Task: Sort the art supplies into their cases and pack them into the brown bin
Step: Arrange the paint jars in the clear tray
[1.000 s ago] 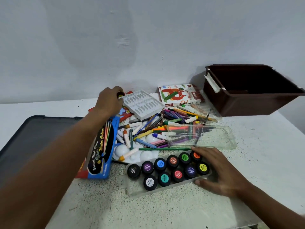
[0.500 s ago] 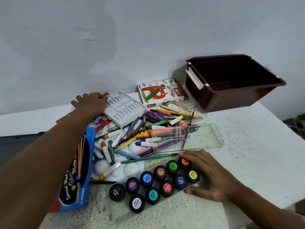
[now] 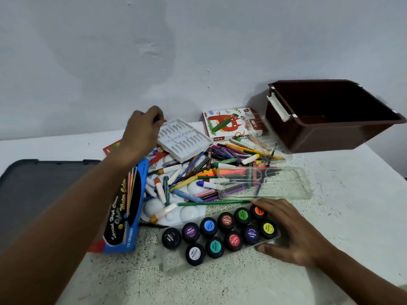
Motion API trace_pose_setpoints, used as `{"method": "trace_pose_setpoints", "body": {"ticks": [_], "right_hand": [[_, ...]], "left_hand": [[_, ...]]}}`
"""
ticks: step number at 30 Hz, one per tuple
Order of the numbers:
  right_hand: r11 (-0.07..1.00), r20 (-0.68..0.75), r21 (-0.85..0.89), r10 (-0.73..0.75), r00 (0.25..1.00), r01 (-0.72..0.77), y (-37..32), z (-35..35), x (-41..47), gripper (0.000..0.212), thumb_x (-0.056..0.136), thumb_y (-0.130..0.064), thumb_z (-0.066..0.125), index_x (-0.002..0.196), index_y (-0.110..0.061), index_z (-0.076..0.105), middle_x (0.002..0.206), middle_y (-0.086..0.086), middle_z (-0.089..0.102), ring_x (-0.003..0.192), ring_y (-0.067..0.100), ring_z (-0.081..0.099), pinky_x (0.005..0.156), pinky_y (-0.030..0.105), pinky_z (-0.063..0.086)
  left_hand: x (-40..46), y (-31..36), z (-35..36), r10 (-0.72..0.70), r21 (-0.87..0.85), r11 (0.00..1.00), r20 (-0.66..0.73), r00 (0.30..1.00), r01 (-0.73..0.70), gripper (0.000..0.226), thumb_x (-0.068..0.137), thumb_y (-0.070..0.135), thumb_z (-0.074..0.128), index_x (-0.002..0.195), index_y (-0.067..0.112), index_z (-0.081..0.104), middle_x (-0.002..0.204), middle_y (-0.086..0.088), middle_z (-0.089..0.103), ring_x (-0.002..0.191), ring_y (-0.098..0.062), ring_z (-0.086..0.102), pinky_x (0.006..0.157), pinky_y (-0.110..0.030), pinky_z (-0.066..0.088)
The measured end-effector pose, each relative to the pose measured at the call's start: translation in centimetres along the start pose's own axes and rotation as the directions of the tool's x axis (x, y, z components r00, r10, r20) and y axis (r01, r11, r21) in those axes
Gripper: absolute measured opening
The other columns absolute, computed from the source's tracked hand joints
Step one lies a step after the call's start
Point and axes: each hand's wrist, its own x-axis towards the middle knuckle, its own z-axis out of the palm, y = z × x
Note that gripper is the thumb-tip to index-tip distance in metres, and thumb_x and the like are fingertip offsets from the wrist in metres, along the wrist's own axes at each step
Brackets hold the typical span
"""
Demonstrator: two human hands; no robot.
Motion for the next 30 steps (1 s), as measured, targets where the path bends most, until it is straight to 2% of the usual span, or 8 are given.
{"method": "trace_pose_setpoints", "body": {"ticks": [3, 7, 10, 12, 16, 20, 25, 30], "right_hand": [[1.0, -0.016, 0.021, -0.01, 1.0, 0.01, 0.0, 0.1, -0.1, 0.084, 0.074, -0.064, 0.069, 0.144, -0.036, 0.033, 0.141, -0.019, 0.04, 0.129, 0.011, 0.04, 0.101, 0.032, 0.04], [0.998, -0.044, 0.026, -0.049, 0.998, 0.05, -0.2, 0.0, -0.1, 0.081, 0.072, -0.062, 0.07, 0.14, -0.031, 0.039, 0.137, -0.019, 0.042, 0.127, 0.01, 0.042, 0.1, 0.025, 0.039], [0.997, -0.069, 0.032, -0.073, 0.995, 0.075, -0.4, -0.1, -0.1, 0.079, 0.07, -0.062, 0.072, 0.136, -0.03, 0.042, 0.135, -0.021, 0.042, 0.124, 0.008, 0.043, 0.098, 0.02, 0.038], [0.996, -0.084, 0.036, -0.077, 0.993, 0.081, -0.6, -0.2, -0.2, 0.078, 0.069, -0.064, 0.071, 0.134, -0.031, 0.043, 0.133, -0.024, 0.042, 0.123, 0.007, 0.043, 0.097, 0.019, 0.038], [0.996, -0.104, 0.043, -0.067, 0.992, 0.072, -1.1, -0.1, -0.4, 0.078, 0.066, -0.063, 0.072, 0.131, -0.028, 0.046, 0.127, -0.023, 0.044, 0.117, 0.011, 0.047, 0.09, 0.025, 0.044], [0.998, -0.101, -0.023, -0.066, 0.993, 0.064, -1.2, 0.0, -0.8, 0.081, 0.066, -0.071, 0.068, 0.126, -0.019, 0.053, 0.114, -0.012, 0.05, 0.108, 0.011, 0.048, 0.084, 0.023, 0.044], [0.998, -0.093, -0.056, -0.036, 0.995, 0.031, -1.4, 0.1, -1.3, 0.082, 0.065, -0.069, 0.069, 0.126, -0.018, 0.054, 0.109, -0.007, 0.051, 0.103, 0.014, 0.048, 0.081, 0.031, 0.046], [0.997, -0.096, -0.067, -0.031, 0.995, 0.025, -1.7, 0.1, -1.6, 0.082, 0.067, -0.068, 0.067, 0.128, -0.017, 0.052, 0.111, -0.008, 0.051, 0.104, 0.014, 0.048, 0.083, 0.032, 0.046]], "left_hand": [[-4.2, 2.7, -2.0, 0.063, -0.045, 0.997, 0.059, 0.996, -0.061, 0.025, 0.092, 0.012, 0.055, 0.115, 0.019, 0.051, 0.09, -0.014, 0.059, 0.084, -0.03, 0.054, 0.065, -0.031, 0.035], [-10.4, 5.3, -3.9, -0.026, -0.259, 0.964, 0.128, 0.991, 0.059, 0.04, 0.076, 0.019, 0.069, 0.109, 0.028, 0.048, 0.079, 0.0, 0.064, 0.064, -0.019, 0.061, 0.061, -0.037, 0.051], [-14.7, 6.1, -5.0, -0.041, -0.333, 0.938, 0.175, 0.984, 0.098, 0.031, 0.069, 0.02, 0.07, 0.098, 0.021, 0.06, 0.07, 0.009, 0.06, 0.053, -0.003, 0.05, 0.054, -0.02, 0.043], [-17.1, 6.3, -5.5, -0.011, -0.273, 0.959, 0.204, 0.979, 0.068, 0.031, 0.068, 0.023, 0.07, 0.098, 0.022, 0.066, 0.076, 0.012, 0.057, 0.061, 0.0, 0.052, 0.057, -0.007, 0.037], [-21.0, 6.2, -5.7, 0.03, -0.153, 0.988, 0.273, 0.962, 0.012, 0.036, 0.064, 0.032, 0.069, 0.1, 0.029, 0.067, 0.091, 0.01, 0.057, 0.083, 0.001, 0.053, 0.068, -0.005, 0.038], [-23.3, 6.5, -4.8, 0.072, -0.167, 0.986, 0.292, 0.954, -0.023, 0.038, 0.07, 0.021, 0.077, 0.104, 0.024, 0.063, 0.09, 0.009, 0.059, 0.075, 0.001, 0.052, 0.066, -0.009, 0.041], [-24.6, 5.9, -3.7, 0.132, -0.114, 0.988, 0.285, 0.949, -0.104, 0.043, 0.069, 0.023, 0.074, 0.11, 0.019, 0.063, 0.097, 0.006, 0.058, 0.078, -0.006, 0.052, 0.072, -0.015, 0.046], [-25.0, 5.5, -3.5, 0.171, -0.16, 0.978, 0.257, 0.951, -0.133, 0.043, 0.071, 0.018, 0.077, 0.112, 0.014, 0.068, 0.096, 0.008, 0.056, 0.076, 0.007, 0.049, 0.072, -0.001, 0.038]]}}
